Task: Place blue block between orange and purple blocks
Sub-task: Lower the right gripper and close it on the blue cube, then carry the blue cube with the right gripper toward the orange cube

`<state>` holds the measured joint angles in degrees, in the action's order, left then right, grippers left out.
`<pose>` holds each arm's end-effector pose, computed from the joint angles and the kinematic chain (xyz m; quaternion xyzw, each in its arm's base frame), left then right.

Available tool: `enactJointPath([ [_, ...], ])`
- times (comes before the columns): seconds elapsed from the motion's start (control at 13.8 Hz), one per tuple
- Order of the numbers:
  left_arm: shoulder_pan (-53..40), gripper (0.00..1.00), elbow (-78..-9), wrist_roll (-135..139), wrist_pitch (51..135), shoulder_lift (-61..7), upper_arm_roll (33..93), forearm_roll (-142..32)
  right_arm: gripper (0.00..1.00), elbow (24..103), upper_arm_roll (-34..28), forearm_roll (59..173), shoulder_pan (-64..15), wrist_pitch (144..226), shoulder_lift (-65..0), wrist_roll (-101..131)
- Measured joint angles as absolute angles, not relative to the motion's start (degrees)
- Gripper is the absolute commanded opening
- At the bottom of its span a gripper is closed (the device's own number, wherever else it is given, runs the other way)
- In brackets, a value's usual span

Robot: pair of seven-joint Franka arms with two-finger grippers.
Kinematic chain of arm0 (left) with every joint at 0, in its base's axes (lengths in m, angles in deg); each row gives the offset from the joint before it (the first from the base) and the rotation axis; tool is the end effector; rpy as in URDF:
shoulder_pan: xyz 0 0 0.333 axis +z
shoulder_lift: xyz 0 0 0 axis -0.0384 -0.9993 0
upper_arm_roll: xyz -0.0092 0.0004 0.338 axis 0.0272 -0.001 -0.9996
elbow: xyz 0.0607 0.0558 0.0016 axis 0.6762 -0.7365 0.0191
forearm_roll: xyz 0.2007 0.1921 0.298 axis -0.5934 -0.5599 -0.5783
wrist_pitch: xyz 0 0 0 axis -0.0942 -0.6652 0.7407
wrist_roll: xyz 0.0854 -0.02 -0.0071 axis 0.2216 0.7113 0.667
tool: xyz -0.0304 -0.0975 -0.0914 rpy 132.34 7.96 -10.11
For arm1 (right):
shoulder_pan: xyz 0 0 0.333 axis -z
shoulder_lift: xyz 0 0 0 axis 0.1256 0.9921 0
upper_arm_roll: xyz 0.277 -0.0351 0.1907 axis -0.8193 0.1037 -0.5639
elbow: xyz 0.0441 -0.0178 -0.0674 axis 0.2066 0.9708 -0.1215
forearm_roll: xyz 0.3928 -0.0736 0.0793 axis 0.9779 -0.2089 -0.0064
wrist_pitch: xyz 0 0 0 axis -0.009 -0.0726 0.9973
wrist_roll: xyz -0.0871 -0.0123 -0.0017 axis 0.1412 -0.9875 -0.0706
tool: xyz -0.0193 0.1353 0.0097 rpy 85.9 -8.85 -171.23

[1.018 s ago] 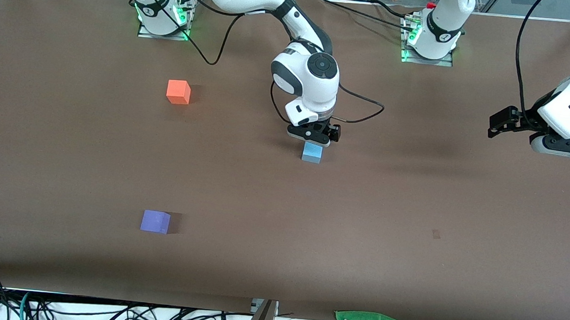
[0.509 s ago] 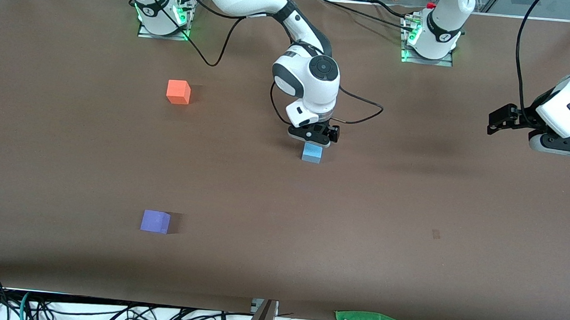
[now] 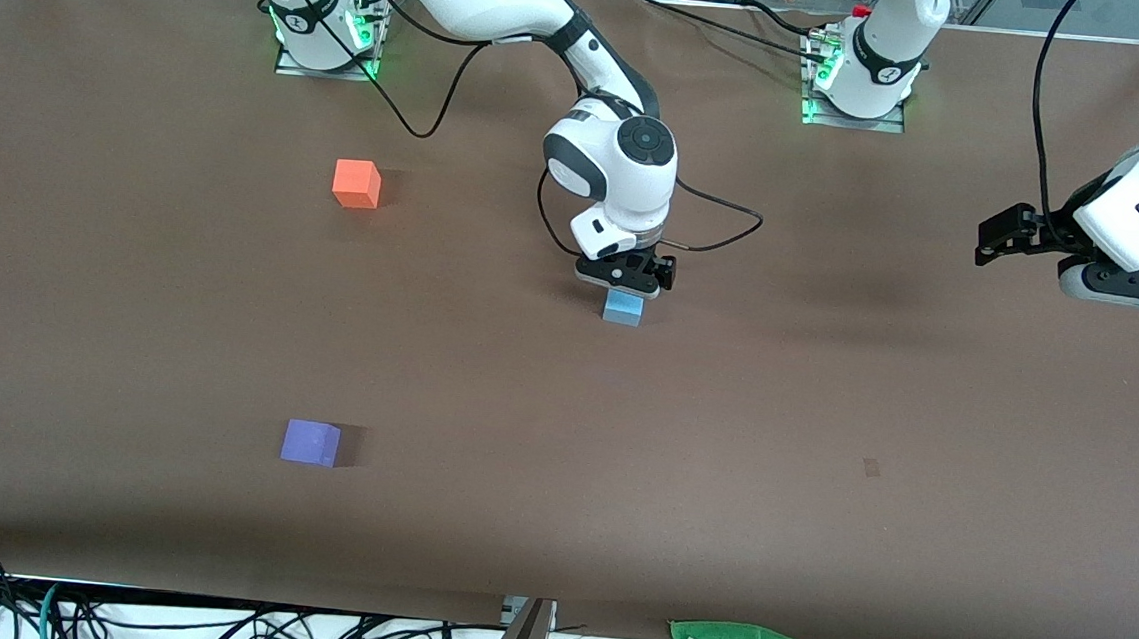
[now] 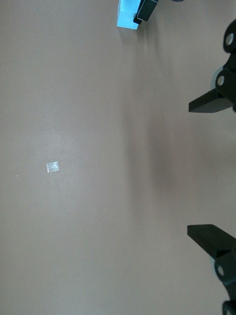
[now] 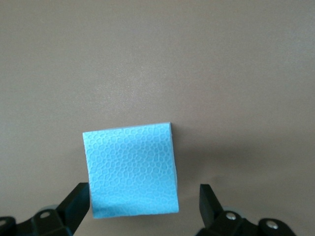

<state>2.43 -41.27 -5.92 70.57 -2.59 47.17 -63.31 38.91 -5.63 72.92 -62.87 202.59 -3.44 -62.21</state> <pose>0.5734 -0.0227 0.5527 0.9990 -0.0306 -0.0330 0.0050 0.4746 0.6342 0.1812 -0.9888 0.1246 -0.0789 0.0242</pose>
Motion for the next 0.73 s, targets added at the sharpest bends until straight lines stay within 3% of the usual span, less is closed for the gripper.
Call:
enactJointPath([
  [0.15, 2.4, 1.0, -41.3, -5.9, 70.6, -2.6, 47.2, -63.3, 0.56, 38.8, -5.5, 72.9, -62.9, 203.4, -3.4, -62.0],
  [0.29, 2.4, 1.0, -41.3, -5.9, 70.6, -2.6, 47.2, -63.3, 0.46, 38.8, -5.4, 72.9, -62.8, 203.9, -3.5, -62.0],
  [0.73, 2.4, 1.0, -41.3, -5.9, 70.6, -2.6, 47.2, -63.3, 0.46, 38.1, -4.4, 72.9, -62.7, 204.6, -3.4, -61.4],
])
